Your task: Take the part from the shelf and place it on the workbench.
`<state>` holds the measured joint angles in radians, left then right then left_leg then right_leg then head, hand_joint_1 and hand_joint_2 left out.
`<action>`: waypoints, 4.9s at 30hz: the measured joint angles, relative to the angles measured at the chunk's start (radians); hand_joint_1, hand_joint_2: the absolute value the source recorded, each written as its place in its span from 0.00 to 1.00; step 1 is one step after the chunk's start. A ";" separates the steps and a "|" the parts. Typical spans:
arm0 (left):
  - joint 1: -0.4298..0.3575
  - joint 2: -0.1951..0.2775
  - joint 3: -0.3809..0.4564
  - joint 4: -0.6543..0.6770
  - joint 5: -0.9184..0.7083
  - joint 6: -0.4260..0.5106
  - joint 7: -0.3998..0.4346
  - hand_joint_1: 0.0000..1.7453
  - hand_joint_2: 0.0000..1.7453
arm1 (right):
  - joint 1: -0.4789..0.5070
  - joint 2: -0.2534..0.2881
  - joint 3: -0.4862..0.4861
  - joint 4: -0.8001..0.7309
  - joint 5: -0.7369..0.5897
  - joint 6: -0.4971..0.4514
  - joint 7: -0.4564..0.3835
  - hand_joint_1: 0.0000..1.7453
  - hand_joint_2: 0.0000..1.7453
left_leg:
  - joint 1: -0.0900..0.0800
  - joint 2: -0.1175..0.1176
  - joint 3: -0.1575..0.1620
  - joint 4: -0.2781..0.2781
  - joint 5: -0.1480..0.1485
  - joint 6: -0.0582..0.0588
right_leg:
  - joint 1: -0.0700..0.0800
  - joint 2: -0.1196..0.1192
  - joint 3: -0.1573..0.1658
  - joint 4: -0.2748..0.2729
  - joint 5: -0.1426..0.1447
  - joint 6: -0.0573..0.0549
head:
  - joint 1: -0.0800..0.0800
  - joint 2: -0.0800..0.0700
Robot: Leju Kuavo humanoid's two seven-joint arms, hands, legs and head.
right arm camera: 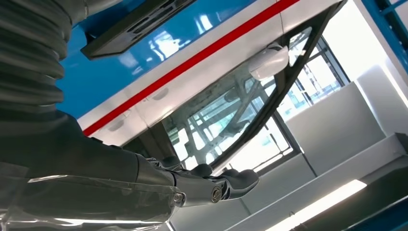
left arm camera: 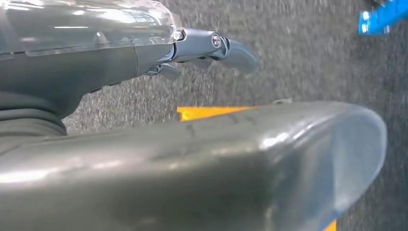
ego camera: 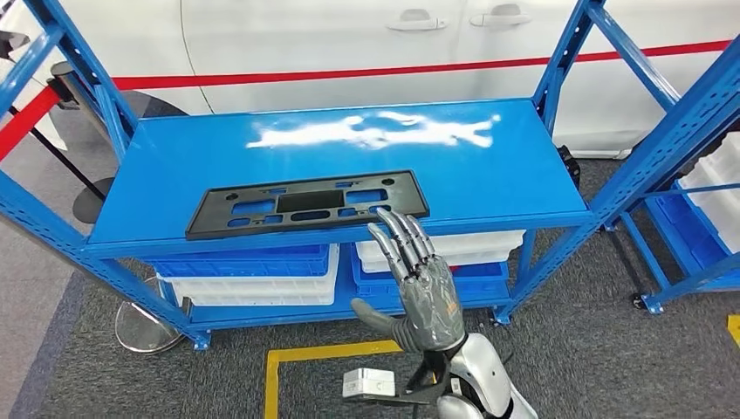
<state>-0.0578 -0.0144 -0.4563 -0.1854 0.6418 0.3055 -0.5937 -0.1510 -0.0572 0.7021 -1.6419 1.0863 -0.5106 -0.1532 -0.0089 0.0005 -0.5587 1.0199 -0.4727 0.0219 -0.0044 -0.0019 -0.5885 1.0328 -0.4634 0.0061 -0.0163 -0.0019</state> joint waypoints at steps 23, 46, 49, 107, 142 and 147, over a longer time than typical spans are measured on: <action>-0.018 0.002 -0.053 0.000 -0.026 -0.031 0.024 0.00 0.00 | -0.112 0.108 0.177 0.479 0.248 -0.119 0.236 0.00 1.00 | 0.020 -0.007 -0.028 0.006 0.022 0.003 | -0.019 0.003 -0.118 0.264 -0.133 0.035 | -0.007 0.000; -0.032 0.012 -0.080 0.000 0.001 -0.203 0.031 0.00 0.00 | -0.129 0.324 -0.040 0.816 0.373 -0.184 0.018 0.00 1.00 | 0.023 -0.004 -0.025 0.014 0.008 -0.035 | -0.003 0.000 0.036 -0.009 -0.024 0.003 | -0.011 0.000; -0.030 0.013 -0.080 0.000 0.001 -0.204 0.033 0.00 0.00 | -0.136 0.328 -0.042 0.811 0.368 -0.186 0.023 0.00 1.00 | 0.023 -0.006 -0.012 0.008 0.002 -0.008 | -0.006 0.001 0.033 0.012 -0.029 0.019 | -0.010 0.000; -0.027 0.036 -0.123 0.010 0.026 -0.146 0.025 0.00 1.00 | -0.383 0.232 -0.026 0.754 0.071 0.147 0.115 1.00 1.00 | 0.035 -0.006 -0.061 0.062 0.022 -0.048 | 0.000 0.010 0.007 -0.007 0.003 -0.016 | -0.017 0.000; 0.015 0.030 -0.063 0.023 0.158 -0.025 0.050 0.00 1.00 | 0.396 0.121 -0.241 -0.482 -1.062 0.280 -0.542 1.00 1.00 | 0.011 -0.005 0.058 -0.009 -0.040 -0.001 | 0.003 -0.003 -0.059 0.005 0.064 0.003 | -0.014 0.000; 0.016 0.024 -0.058 0.024 0.161 -0.021 0.053 0.00 1.00 | 0.425 0.121 -0.252 -0.501 -1.061 0.283 -0.542 1.00 1.00 | 0.019 0.006 0.011 -0.016 0.010 0.017 | -0.009 0.002 -0.123 0.220 -0.123 0.031 | -0.009 0.000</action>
<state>-0.0422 0.0100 -0.5147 -0.1617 0.8032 0.2848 -0.5407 0.2739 0.0633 0.4503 -2.1431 0.0252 -0.2276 -0.6950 0.0098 0.0063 -0.5477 1.0038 -0.4631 0.0384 -0.0130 -0.0002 -0.7112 1.2525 -0.5860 0.0369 -0.0250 -0.0019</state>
